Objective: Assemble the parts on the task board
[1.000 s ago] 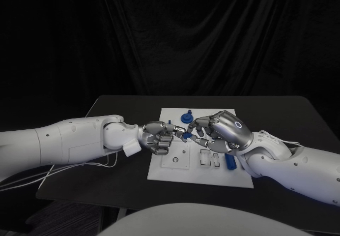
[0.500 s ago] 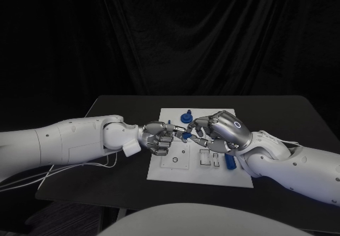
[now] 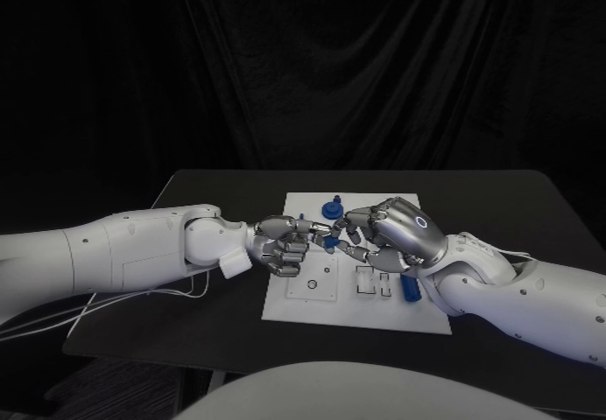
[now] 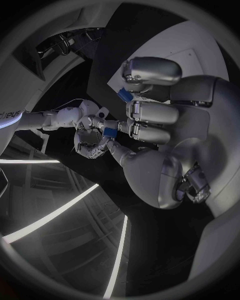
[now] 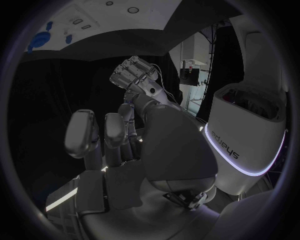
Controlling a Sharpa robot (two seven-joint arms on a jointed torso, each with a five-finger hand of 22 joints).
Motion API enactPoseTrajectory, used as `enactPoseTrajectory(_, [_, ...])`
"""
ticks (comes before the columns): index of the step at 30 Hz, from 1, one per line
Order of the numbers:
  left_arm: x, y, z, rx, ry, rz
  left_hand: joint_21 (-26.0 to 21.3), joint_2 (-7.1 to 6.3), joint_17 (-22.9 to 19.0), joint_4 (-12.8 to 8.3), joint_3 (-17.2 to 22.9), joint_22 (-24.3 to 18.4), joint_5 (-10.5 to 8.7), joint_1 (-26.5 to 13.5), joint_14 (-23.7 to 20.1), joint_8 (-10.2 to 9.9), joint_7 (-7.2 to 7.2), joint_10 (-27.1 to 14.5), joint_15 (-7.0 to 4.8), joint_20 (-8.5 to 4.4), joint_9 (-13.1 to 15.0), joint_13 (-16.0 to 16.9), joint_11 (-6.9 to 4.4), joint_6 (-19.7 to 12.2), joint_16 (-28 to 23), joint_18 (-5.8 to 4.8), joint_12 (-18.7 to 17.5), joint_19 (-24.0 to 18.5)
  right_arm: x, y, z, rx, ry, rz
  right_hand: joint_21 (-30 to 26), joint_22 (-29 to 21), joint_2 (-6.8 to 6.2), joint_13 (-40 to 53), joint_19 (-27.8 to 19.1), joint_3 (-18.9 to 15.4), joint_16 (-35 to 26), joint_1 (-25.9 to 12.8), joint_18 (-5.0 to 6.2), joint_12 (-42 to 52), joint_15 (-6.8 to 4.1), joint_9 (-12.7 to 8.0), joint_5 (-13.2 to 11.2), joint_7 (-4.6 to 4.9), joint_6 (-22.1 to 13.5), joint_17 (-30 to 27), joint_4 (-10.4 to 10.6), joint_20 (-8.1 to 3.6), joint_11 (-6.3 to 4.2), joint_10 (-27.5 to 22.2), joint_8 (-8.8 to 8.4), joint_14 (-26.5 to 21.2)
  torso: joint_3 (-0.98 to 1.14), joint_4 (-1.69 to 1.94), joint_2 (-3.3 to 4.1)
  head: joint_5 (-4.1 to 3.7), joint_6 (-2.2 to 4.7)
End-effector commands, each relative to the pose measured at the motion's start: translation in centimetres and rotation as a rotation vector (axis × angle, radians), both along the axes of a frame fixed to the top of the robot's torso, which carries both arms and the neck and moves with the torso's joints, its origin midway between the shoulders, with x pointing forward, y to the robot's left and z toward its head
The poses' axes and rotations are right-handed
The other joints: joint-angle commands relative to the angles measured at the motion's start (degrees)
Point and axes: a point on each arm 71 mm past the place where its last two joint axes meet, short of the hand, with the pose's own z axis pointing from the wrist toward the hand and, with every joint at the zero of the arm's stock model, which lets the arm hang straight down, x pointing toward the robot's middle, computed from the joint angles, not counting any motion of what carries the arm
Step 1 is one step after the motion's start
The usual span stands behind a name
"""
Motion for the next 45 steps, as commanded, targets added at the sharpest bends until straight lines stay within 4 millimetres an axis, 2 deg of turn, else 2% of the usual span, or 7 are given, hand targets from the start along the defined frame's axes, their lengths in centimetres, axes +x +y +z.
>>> enactPoseTrajectory(1, [0.0, -0.3, 0.1, -0.028, 0.0, 0.004, -0.16, 0.6, 15.1, -1.55, 0.94, 12.22, 1.56, 2.38, 6.06, 0.04, -0.21, 5.96, 0.11, 0.03, 0.45, 15.09, -0.06, 0.78, -0.03, 0.5, 0.2, -0.03, -0.1, 0.1, 0.0, 0.004, 0.001, -0.01, 0.23, 9.48, 0.04, 0.1, 0.06, 0.36, 0.26, 0.38, -0.65, 0.31, -0.04, -0.02, -0.22, -0.73, 1.17, 0.15, -0.14, 0.06, -0.11, 0.41, -0.02, 0.19, -0.06, 0.02, -0.01, 0.06, 0.01])
enactPoseTrajectory(4, [0.1, -0.3, 0.1, -0.029, -0.001, 0.008, -0.17, 1.06, 15.1, -3.8, 2.8, 12.22, 4.57, 4.57, 6.06, 0.36, -0.23, 5.96, -0.01, -0.14, 1.06, 15.09, -0.18, 1.05, -0.03, 0.5, 0.2, -0.04, 0.0, 0.0, 0.0, 0.004, 0.001, -0.013, 0.23, 9.48, 0.04, 0.1, 0.06, 0.36, 0.26, 0.38, -0.65, 0.31, -0.04, -0.02, -0.22, -0.73, 1.17, 0.15, -0.14, 0.06, -0.11, 0.41, -0.02, 0.19, -0.06, 0.05, -0.04, 0.08, 0.01])
enactPoseTrajectory(11, [0.2, -0.2, 0.1, -0.035, -0.005, 0.014, -0.16, 0.83, 15.1, -6.86, 5.25, 12.23, 5.67, 5.89, 6.06, 1.38, -0.12, 5.96, -0.01, -0.16, 2.64, 15.09, -0.12, 1.24, -0.03, 0.49, 0.2, -0.05, 0.0, -0.1, 0.0, 0.003, 0.003, -0.023, 0.3, 9.49, -0.02, 0.09, 0.09, 0.36, 0.27, 0.41, -0.66, 0.32, -0.03, -0.08, -0.41, -0.73, 1.26, 0.16, -0.11, 0.07, -0.1, 0.44, -0.09, 0.2, 0.0, 0.09, -0.04, 0.06, 0.01])
enactPoseTrajectory(28, [0.3, -0.2, -0.2, 0.003, -0.001, 0.025, -0.11, 0.94, 15.1, -7.68, 6.25, 12.25, 5.7, 5.41, 6.06, 1.88, 0.02, 5.96, 0.16, -0.02, 3.59, 15.09, 0.04, 1.05, -0.03, 0.47, 0.2, -0.03, 0.2, -0.2, -0.2, -0.004, 0.019, -0.042, -0.29, 9.3, -0.16, -0.43, -0.28, 0.35, -0.1, 0.41, -0.52, -0.04, 0.01, -0.26, -0.78, -0.71, 1.32, -0.26, 0.02, 0.1, -0.06, 0.02, -0.35, -0.06, 0.05, 0.03, -0.01, 0.37, 0.01])
enactPoseTrajectory(33, [0.6, 0.3, -0.7, 0.094, -0.058, 0.059, 0.17, 0.5, 15.1, -8.33, 7.52, 12.3, 10.63, 4.61, 6.06, 5.86, -0.48, 5.96, -0.27, -0.43, 8.25, 15.09, -0.51, 0.84, -0.03, 0.46, 0.2, 0.21, 0.6, -0.7, -0.5, -0.03, 0.049, -0.072, -4.67, 8.03, -0.46, -3.42, -3.24, -0.03, -3.37, 0.75, 0.34, -2.55, 0.75, -1.69, -2.97, 0.04, -0.16, -3.48, 0.35, 0.65, 0.65, -4.32, -2.93, -3.29, 0.04, 0.03, -0.05, 0.44, 0.01])
enactPoseTrajectory(36, [0.9, 0.7, -0.9, 0.139, -0.081, 0.086, -0.02, 0.4, 15.1, -8.23, 8.1, 12.22, 11.01, 4.01, 6.06, 6.76, -0.58, 5.96, -0.44, -0.53, 9.54, 15.09, -0.58, 0.24, -0.03, 0.51, 0.2, 0.1, 0.8, -1.3, -0.6, -0.042, 0.061, -0.092, -6.2, 7.63, -0.79, -3.36, -4.4, -0.36, -4.52, 0.95, 0.63, -2.65, 1.02, -2.52, -3.84, 0.45, -1.71, -4.55, 0.51, 0.97, 0.92, -5.09, -4.59, -4.64, 0.03, 0.05, -0.04, 0.43, 0.01])
enactPoseTrajectory(45, [1.8, 1.9, -1.4, 0.233, -0.132, 0.173, -0.95, 0.19, 15.1, -8.09, 9.09, 11.89, 11.3, 3.28, 6.06, 7.76, -0.68, 5.96, -0.62, -0.68, 11.14, 15.09, -0.69, -0.75, -0.03, 0.75, 0.2, -0.52, 1.2, -3.2, -0.9, -0.091, 0.066, -0.154, -8.96, 6.88, -1.36, -3.31, -6.27, -1.23, -7.25, 0.84, 1.2, -2.63, 1.18, -3.42, -5.66, 0.89, -4.53, -7.35, 1.15, 1.27, 0.91, -5.49, -6.62, -7.2, 0.03, 0.01, -0.11, 0.15, 0.01])
